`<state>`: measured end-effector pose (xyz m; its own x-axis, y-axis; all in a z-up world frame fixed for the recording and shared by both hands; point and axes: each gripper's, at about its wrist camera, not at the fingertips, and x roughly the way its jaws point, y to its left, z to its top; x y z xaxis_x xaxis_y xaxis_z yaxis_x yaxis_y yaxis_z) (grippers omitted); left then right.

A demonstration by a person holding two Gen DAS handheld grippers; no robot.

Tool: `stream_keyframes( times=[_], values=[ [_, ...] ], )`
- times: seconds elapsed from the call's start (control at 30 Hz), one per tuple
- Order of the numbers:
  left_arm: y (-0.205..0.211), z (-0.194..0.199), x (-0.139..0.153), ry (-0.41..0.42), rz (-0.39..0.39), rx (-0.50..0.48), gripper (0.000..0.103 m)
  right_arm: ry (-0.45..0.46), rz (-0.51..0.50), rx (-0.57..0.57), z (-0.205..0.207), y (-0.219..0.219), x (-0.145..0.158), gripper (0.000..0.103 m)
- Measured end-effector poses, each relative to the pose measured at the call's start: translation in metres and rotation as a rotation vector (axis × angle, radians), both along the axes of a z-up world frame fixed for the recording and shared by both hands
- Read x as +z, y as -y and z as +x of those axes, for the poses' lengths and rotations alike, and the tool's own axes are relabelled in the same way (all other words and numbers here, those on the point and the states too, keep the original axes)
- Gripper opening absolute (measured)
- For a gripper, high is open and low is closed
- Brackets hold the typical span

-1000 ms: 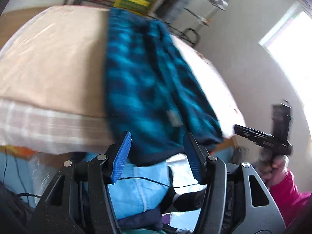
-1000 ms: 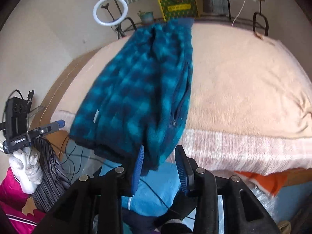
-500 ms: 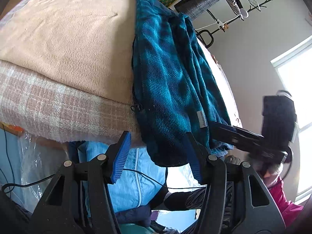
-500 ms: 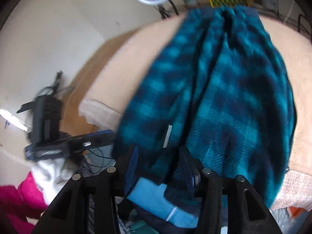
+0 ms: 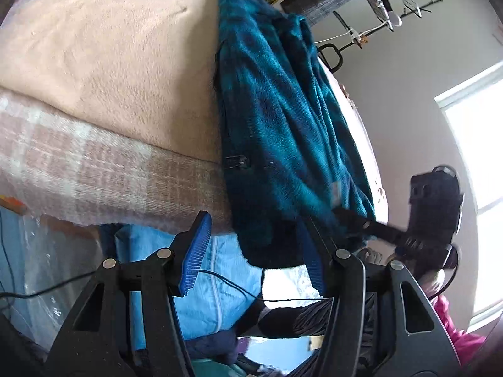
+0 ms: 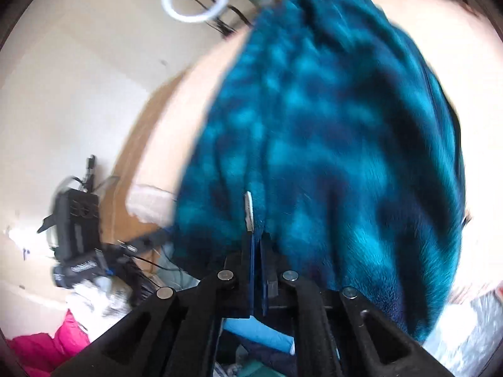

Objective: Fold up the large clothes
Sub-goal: 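Grasp the shirt with the left tool while the right tool holds it lifted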

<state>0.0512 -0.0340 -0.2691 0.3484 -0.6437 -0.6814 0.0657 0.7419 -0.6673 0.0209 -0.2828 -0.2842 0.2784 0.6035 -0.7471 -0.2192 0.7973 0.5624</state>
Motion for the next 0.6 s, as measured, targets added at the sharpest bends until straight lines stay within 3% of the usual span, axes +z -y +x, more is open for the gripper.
stream_keyframes(
  times=[0.13,0.17,0.23,0.27,0.3,0.43,0.53,0.6],
  values=[
    [0.006,0.003,-0.006,-0.012,-0.024,-0.002,0.053,0.019,-0.015,0.033,-0.003,-0.012,0.000,0.001],
    [0.008,0.002,-0.005,-0.004,-0.024,-0.010,0.033,0.031,-0.028,0.049,-0.004,-0.013,0.004,0.002],
    [0.011,0.001,-0.004,-0.002,-0.020,-0.005,0.025,0.049,-0.027,0.073,-0.009,-0.011,0.012,0.009],
    [0.011,0.001,-0.003,0.002,-0.020,0.002,0.019,0.054,-0.028,0.074,-0.008,-0.006,0.017,0.023],
    [0.012,0.000,-0.001,0.007,-0.022,0.003,0.019,0.069,-0.026,0.066,-0.008,0.001,0.026,0.035],
    [0.012,-0.004,0.010,0.037,-0.010,0.004,0.014,0.184,-0.125,-0.055,-0.026,0.042,0.051,0.037],
    [0.012,-0.006,0.022,0.060,-0.004,-0.002,0.013,0.154,-0.244,-0.143,-0.029,0.074,0.043,0.048],
    [0.014,-0.008,0.031,0.087,0.016,-0.011,0.013,0.109,-0.278,-0.172,-0.024,0.087,0.032,0.049]
  ],
)
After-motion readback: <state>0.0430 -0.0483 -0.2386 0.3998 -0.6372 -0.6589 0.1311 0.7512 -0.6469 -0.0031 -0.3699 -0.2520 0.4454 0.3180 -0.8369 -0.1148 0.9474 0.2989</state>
